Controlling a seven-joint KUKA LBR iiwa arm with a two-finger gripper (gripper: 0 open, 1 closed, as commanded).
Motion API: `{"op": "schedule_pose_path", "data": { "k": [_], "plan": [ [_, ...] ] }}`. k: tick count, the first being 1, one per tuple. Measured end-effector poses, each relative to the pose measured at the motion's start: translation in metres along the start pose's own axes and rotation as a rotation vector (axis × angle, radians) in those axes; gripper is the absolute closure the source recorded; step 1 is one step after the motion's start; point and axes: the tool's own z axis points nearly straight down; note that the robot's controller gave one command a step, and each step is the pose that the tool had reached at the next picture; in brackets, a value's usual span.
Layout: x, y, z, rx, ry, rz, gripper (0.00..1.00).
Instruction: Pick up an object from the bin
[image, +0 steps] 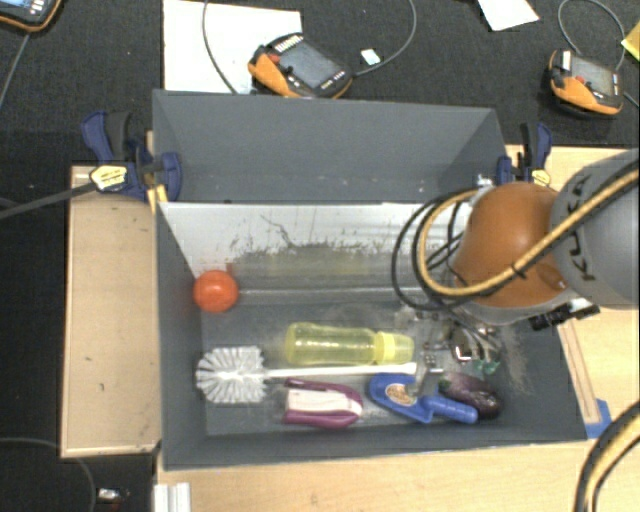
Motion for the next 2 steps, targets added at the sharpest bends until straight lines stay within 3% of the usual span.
{"op": "schedule_pose_path", "data": {
  "k": [1,2],
  "plan": [
    [-0.002,0.0,-0.004,0.0,-0.008,-0.001,0.0],
    [-0.039,0.063,0.062,-0.001,-0.01,-0.018,0.0]
  ]
}}
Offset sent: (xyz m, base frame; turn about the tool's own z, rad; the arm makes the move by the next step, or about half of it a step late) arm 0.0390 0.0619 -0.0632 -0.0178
